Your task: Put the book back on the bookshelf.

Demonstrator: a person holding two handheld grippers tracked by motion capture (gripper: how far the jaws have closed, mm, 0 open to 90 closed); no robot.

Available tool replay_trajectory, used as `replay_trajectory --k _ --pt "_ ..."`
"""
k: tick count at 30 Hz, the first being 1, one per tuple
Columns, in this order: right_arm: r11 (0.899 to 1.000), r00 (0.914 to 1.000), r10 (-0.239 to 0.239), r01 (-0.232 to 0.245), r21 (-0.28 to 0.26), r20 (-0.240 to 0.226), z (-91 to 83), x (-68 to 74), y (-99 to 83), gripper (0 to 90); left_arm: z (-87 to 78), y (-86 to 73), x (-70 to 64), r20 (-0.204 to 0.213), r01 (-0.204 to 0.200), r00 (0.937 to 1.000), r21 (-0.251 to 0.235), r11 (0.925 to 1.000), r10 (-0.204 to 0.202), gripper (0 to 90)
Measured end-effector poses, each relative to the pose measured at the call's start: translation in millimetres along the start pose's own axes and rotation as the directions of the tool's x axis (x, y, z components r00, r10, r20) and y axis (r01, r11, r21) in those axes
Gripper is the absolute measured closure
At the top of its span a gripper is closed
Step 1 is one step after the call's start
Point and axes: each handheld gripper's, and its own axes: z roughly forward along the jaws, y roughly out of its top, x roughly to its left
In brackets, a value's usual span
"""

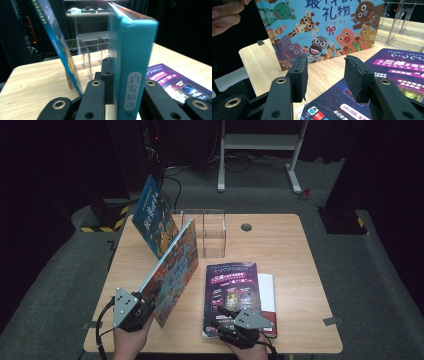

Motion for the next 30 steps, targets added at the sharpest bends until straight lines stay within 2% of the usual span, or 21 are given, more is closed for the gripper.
replay_trajectory --k 12,23,30 --pt "1.0 1.0 -0.002 0.002 -0.005 0.003 -1.8 -1.0 0.9 53.7 2.7 5.9 3.1 -0.01 0.043 0.999 -0.025 0.9988 -0.043 80.6" --pt "1.0 1.0 0.002 -0.002 -0.012 0.008 -2.9 -1.6 1.5 54.0 -1.4 19.9 11.9 -0.02 0.053 0.9984 -0.037 0.9979 -0.054 80.7" --pt "1.0 1.0 -0.002 0.002 -0.009 0.008 -3.4 -1.3 1.8 54.2 -6.3 24.1 19.0 -0.054 0.049 0.9972 -0.045 0.9977 -0.052 80.7"
